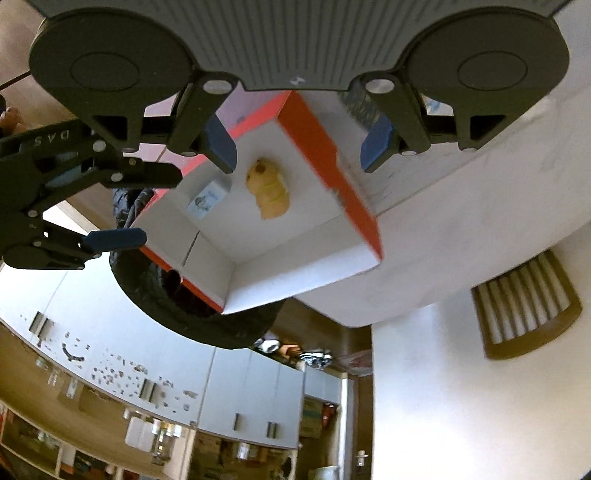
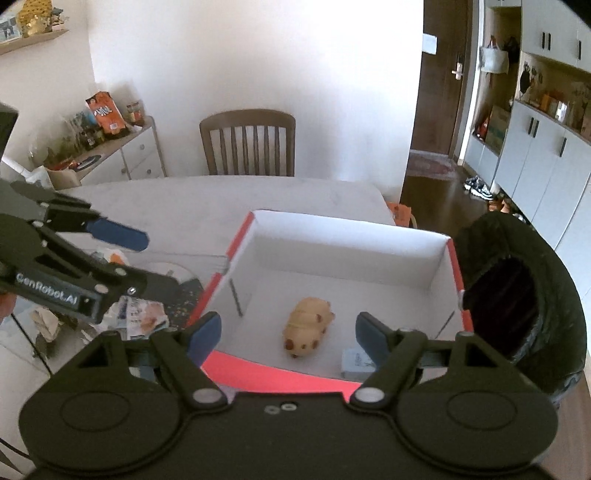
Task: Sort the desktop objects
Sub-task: 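Withdraw both grippers from the box back toward the snack pile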
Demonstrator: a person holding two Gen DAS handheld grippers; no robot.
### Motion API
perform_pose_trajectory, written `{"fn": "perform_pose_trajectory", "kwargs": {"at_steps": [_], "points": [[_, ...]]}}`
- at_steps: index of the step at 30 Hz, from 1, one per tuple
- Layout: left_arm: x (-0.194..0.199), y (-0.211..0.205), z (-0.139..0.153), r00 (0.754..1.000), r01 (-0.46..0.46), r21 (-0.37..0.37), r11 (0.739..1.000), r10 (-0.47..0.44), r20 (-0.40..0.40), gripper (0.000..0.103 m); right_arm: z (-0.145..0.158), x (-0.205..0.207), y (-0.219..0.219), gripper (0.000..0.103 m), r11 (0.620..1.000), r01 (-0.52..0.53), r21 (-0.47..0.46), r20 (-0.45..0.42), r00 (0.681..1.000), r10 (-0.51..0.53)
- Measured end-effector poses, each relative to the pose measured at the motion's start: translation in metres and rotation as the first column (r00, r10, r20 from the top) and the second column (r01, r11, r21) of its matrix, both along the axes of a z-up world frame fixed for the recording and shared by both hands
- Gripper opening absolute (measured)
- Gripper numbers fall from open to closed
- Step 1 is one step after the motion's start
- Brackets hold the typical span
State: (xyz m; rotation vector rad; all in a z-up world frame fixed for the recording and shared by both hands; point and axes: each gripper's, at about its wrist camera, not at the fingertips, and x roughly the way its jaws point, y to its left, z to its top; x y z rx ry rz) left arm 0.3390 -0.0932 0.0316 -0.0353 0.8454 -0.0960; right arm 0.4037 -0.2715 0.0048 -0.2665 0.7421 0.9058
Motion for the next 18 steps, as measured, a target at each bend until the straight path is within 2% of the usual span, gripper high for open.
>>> {"fn": "perform_pose_trajectory", "kwargs": {"at_steps": [8,18], "points": [[-0.055,0.033,-0.001,0.998,-0.059,-0.018,0.998,0.059,0.024,0.073,-0.001,-0.032,0.021,0.080,1.000,0.014,0.020,-0.013,1.000,-0.014],[-0.111,0.079,-0.013,0.993,-0.116,0.010,0.993,0.116,0.025,0.073,-0.008,-0.076,0.062,0.081,1.000,-0.013,0.022,-0.016,1.000,0.013]]}}
